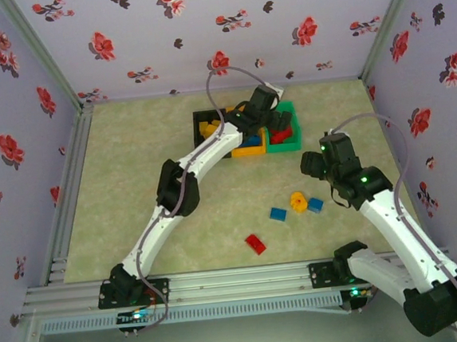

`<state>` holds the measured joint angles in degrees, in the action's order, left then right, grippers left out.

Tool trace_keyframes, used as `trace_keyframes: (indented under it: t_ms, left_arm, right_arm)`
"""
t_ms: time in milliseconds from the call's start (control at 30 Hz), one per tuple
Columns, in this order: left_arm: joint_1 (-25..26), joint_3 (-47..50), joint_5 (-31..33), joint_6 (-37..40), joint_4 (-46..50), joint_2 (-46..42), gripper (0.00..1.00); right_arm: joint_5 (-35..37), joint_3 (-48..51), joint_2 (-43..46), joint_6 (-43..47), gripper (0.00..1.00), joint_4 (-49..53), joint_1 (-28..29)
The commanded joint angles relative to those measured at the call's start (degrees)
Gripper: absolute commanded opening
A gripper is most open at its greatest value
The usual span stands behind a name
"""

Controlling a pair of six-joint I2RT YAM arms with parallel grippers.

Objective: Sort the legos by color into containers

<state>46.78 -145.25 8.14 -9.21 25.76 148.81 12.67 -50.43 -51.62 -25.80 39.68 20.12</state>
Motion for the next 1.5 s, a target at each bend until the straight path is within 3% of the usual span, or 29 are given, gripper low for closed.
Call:
trace_keyframes:
  t_ms: [0, 600, 1033, 1233, 1467]
  left_arm:
    - [-0.5, 5.0, -0.5, 1.2, -4.3, -5.7, 0.9]
    - [-0.4, 40.7, -0.4, 2.4, -7.9, -36.5, 0.9]
    - [0.2, 74.5, -3.1, -0.5, -14.8, -60.5, 0.9]
    - [1.4, 83.2, -7.1, -1.2, -15.9, -67.7, 0.91]
    - [1.9, 86.5, -9.4, -1.7, -15.3, -70.9, 0.91]
  right_arm:
    - [0.1, 0.6, 0.5, -1.0, 0.73, 1.2, -0.3]
    - [-2.1, 5.0, -6.2, 0.1, 0.73, 3.0, 0.5]
    - [-3.0, 5.3, -20.1, 1.7, 0.67, -0.2, 6.5]
    - [-5.5, 4.4, -22.7, 3.3, 0.62, -0.6, 7.4]
    - [-7.2, 4.3, -25.1, 3.8, 0.58, -1.6, 8.1]
